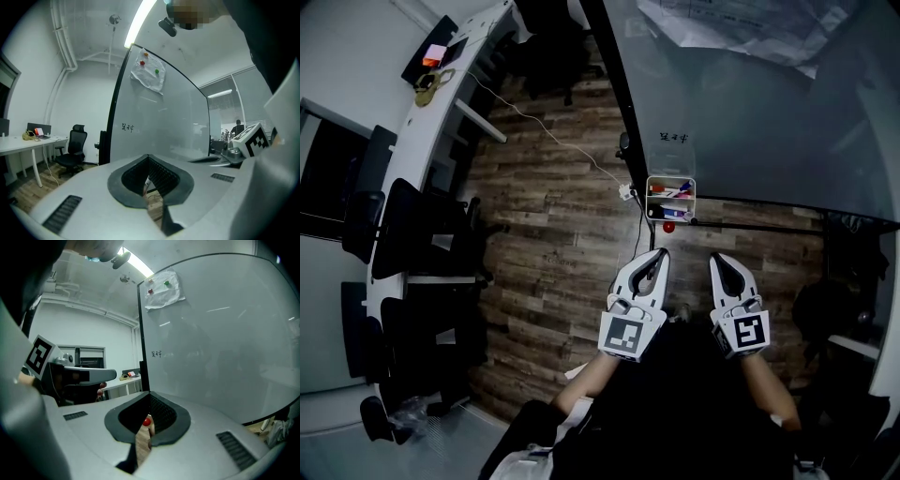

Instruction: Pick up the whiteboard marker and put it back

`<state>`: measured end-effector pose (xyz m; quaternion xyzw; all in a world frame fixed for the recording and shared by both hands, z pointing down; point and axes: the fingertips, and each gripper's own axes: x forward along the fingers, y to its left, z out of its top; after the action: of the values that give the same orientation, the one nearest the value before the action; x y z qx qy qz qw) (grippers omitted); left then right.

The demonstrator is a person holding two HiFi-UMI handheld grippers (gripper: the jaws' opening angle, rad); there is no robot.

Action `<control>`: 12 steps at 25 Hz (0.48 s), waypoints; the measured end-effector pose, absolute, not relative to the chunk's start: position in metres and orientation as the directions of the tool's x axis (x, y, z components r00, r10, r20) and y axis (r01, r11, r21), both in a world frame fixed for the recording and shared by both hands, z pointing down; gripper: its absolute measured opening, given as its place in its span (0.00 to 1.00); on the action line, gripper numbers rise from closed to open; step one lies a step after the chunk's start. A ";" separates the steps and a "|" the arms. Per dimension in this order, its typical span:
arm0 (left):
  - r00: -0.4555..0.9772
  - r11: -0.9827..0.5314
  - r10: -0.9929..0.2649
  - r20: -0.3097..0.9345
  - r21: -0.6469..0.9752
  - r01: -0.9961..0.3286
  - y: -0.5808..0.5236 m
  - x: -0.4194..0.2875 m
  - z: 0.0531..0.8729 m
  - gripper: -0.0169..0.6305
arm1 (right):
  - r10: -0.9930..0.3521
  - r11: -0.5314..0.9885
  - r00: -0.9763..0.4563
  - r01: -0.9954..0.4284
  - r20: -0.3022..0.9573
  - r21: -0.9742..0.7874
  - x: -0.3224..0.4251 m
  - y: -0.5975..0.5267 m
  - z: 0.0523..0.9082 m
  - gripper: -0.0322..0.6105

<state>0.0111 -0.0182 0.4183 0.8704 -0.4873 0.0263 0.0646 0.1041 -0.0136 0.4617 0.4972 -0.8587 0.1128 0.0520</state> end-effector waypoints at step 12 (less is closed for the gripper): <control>0.547 -0.536 -0.827 0.129 0.113 -0.837 -0.047 0.011 0.430 0.02 | -0.841 0.476 -0.501 -0.865 0.204 -0.160 0.093 -0.042 0.479 0.07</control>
<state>0.0108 -0.0472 0.4296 0.8758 -0.4749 0.0301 0.0809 0.0928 -0.0420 0.4786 0.4971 -0.8578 0.1216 0.0485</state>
